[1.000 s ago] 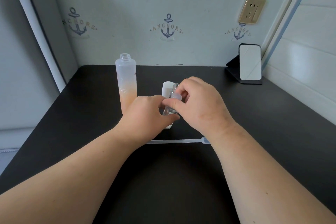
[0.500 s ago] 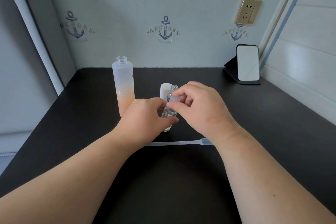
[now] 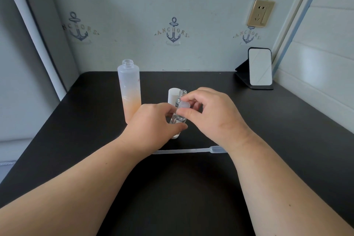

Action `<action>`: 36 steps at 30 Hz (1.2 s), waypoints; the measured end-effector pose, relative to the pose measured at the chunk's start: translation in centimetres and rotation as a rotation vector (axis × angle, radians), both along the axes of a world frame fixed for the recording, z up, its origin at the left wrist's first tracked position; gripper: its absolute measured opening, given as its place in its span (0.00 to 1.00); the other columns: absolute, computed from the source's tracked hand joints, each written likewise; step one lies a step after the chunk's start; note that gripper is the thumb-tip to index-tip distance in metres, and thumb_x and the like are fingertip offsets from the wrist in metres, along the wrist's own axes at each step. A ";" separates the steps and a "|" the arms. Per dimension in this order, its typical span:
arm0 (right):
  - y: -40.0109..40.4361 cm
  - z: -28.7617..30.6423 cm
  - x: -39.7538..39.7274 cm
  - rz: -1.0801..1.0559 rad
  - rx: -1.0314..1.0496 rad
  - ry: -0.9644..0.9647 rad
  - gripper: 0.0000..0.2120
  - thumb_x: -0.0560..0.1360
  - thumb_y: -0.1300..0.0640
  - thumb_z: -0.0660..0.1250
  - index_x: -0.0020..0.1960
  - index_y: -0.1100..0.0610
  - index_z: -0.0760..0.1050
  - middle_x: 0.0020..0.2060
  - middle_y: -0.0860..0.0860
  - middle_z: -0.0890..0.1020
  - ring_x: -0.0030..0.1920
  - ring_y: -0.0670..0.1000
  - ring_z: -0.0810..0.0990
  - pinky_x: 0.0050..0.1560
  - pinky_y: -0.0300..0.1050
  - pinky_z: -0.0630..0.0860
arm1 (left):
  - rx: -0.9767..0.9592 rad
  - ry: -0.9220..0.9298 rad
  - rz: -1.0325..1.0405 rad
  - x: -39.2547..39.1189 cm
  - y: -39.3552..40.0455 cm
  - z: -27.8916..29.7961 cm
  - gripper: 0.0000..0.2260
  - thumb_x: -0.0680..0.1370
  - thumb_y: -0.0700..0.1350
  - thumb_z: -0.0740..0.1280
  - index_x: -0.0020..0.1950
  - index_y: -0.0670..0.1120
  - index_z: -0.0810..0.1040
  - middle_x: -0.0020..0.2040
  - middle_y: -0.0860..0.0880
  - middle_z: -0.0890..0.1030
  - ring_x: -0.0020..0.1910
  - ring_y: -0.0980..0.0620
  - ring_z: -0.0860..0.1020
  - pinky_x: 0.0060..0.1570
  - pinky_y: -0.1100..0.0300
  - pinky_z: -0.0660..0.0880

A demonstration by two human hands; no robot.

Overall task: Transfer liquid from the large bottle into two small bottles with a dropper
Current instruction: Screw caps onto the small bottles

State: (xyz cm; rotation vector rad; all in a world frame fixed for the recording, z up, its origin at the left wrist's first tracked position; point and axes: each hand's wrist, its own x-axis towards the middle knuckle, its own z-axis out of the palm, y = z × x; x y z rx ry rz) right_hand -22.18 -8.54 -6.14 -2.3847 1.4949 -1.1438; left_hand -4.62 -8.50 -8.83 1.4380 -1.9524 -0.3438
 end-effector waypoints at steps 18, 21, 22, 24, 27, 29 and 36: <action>0.0 -0.6 -0.3 0.018 0.111 -0.029 0.07 0.76 0.50 0.73 0.53 0.49 0.82 0.40 0.41 0.80 0.41 0.39 0.76 0.39 0.29 0.69 | -0.016 -0.010 -0.001 -0.2 0.0 -0.3 0.11 0.73 0.57 0.75 0.50 0.54 0.83 0.33 0.60 0.77 0.33 0.61 0.76 0.34 0.68 0.65; -0.4 -0.8 0.0 -0.047 0.129 -0.088 0.10 0.72 0.43 0.75 0.42 0.48 0.79 0.31 0.42 0.78 0.37 0.40 0.76 0.34 0.32 0.69 | -0.014 -0.014 0.007 -0.3 0.0 -0.2 0.08 0.73 0.56 0.75 0.46 0.55 0.81 0.32 0.60 0.76 0.33 0.60 0.76 0.32 0.69 0.64; -0.4 -0.9 0.0 -0.058 0.135 -0.102 0.11 0.71 0.42 0.76 0.42 0.48 0.80 0.31 0.42 0.78 0.36 0.41 0.77 0.34 0.32 0.70 | -0.013 -0.012 0.011 -0.3 0.0 -0.1 0.08 0.73 0.57 0.75 0.45 0.56 0.80 0.32 0.59 0.76 0.32 0.60 0.75 0.32 0.69 0.63; -0.3 -0.9 -0.1 -0.030 0.152 -0.126 0.10 0.72 0.43 0.75 0.47 0.47 0.82 0.32 0.43 0.79 0.37 0.41 0.77 0.36 0.33 0.71 | -0.014 -0.007 0.013 -0.3 0.0 -0.2 0.08 0.73 0.57 0.75 0.44 0.56 0.80 0.31 0.58 0.76 0.32 0.60 0.75 0.32 0.69 0.63; 0.0 -0.9 -0.3 0.031 0.156 -0.086 0.10 0.77 0.48 0.71 0.58 0.46 0.82 0.35 0.44 0.80 0.39 0.41 0.77 0.38 0.29 0.70 | -0.003 -0.001 0.010 -0.2 0.0 -0.2 0.11 0.73 0.58 0.75 0.50 0.54 0.82 0.35 0.58 0.80 0.35 0.59 0.77 0.35 0.66 0.70; 0.0 -0.8 -0.3 0.023 0.152 -0.069 0.08 0.78 0.50 0.70 0.57 0.48 0.83 0.35 0.45 0.80 0.39 0.41 0.77 0.38 0.28 0.69 | 0.008 -0.002 0.010 -0.3 0.0 -0.3 0.14 0.73 0.58 0.74 0.54 0.53 0.83 0.38 0.58 0.81 0.37 0.59 0.78 0.37 0.65 0.72; -0.2 -0.8 -0.3 0.021 0.174 -0.092 0.08 0.78 0.48 0.70 0.56 0.48 0.82 0.35 0.46 0.81 0.41 0.42 0.78 0.39 0.29 0.71 | 0.001 0.000 0.006 -0.3 0.1 -0.3 0.14 0.73 0.60 0.74 0.54 0.55 0.83 0.37 0.59 0.81 0.37 0.62 0.78 0.35 0.70 0.69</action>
